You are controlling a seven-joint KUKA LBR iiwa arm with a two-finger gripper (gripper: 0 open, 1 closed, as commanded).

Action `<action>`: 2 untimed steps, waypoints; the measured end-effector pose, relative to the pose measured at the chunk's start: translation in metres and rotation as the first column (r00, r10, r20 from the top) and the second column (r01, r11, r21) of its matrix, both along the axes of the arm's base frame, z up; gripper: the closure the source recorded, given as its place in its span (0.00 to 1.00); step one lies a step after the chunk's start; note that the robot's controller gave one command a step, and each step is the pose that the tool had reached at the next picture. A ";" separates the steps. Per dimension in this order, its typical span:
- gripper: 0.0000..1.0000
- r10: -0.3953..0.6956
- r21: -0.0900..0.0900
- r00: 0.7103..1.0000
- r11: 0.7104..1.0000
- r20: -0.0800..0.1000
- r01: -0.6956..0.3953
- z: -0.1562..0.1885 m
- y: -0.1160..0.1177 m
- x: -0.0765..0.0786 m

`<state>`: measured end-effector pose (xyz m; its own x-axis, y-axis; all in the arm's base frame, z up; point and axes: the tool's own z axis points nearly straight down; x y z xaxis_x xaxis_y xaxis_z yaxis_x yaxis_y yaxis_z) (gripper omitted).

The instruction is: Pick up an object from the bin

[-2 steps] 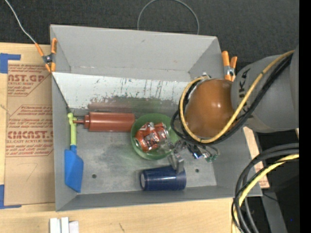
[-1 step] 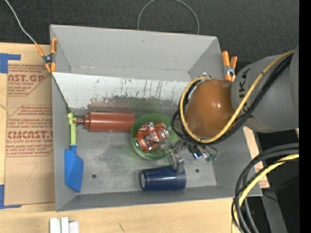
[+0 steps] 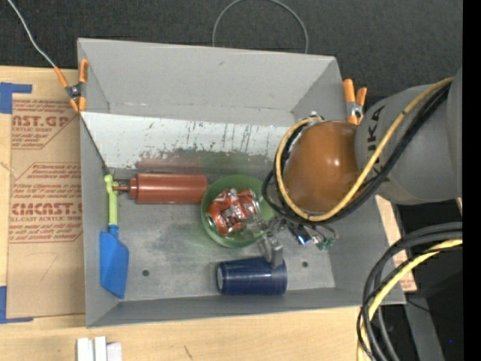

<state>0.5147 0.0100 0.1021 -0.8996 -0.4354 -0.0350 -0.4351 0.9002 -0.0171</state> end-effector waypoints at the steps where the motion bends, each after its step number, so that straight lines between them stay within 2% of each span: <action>1: 1.00 -0.004 0.007 1.000 1.000 0.016 0.004 0.002 -0.005 -0.005; 2: 1.00 0.013 0.003 1.000 1.000 0.009 -0.013 -0.011 0.019 0.012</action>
Offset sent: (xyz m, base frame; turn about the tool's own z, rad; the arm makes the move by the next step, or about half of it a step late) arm 0.0127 0.0317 -0.0321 -0.2526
